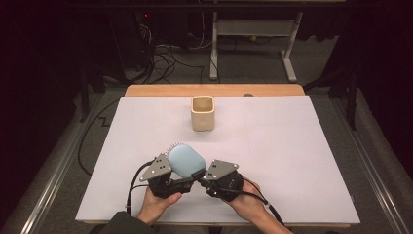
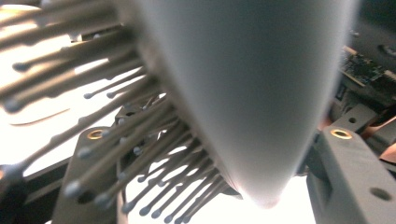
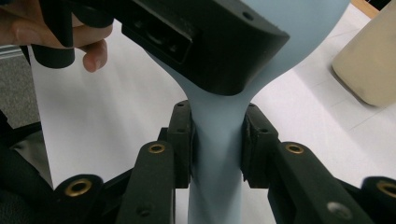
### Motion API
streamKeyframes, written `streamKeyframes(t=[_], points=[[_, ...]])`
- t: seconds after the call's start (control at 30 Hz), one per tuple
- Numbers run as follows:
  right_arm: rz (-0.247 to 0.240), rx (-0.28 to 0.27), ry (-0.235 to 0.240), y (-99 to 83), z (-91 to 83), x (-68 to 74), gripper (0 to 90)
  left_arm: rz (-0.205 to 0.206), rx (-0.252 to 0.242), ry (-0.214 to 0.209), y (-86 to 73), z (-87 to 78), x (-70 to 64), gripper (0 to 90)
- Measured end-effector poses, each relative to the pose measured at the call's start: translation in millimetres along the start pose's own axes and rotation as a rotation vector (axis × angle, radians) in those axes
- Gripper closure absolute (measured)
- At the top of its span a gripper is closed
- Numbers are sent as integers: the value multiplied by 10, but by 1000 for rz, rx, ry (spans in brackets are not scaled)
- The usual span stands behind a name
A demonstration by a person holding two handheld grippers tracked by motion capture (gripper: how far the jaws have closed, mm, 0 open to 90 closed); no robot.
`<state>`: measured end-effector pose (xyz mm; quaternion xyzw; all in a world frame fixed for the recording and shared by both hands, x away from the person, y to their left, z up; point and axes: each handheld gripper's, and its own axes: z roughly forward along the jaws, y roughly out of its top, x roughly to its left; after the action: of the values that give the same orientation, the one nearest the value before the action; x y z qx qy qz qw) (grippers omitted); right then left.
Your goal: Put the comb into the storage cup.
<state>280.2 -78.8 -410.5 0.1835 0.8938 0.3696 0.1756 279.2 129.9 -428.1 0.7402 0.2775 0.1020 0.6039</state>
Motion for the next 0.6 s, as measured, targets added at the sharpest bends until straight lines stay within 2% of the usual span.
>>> streamKeyframes(t=[0.13,0.23,0.6], points=[[0,-7,2,23,4,-9,707,-11,-3,-13,34,-15,-20,479],[10,-15,10,42,-3,-20,706,-4,-3,-10,62,-30,-38,499],[32,-30,41,75,26,-34,704,6,8,-7,96,-68,-48,527]])
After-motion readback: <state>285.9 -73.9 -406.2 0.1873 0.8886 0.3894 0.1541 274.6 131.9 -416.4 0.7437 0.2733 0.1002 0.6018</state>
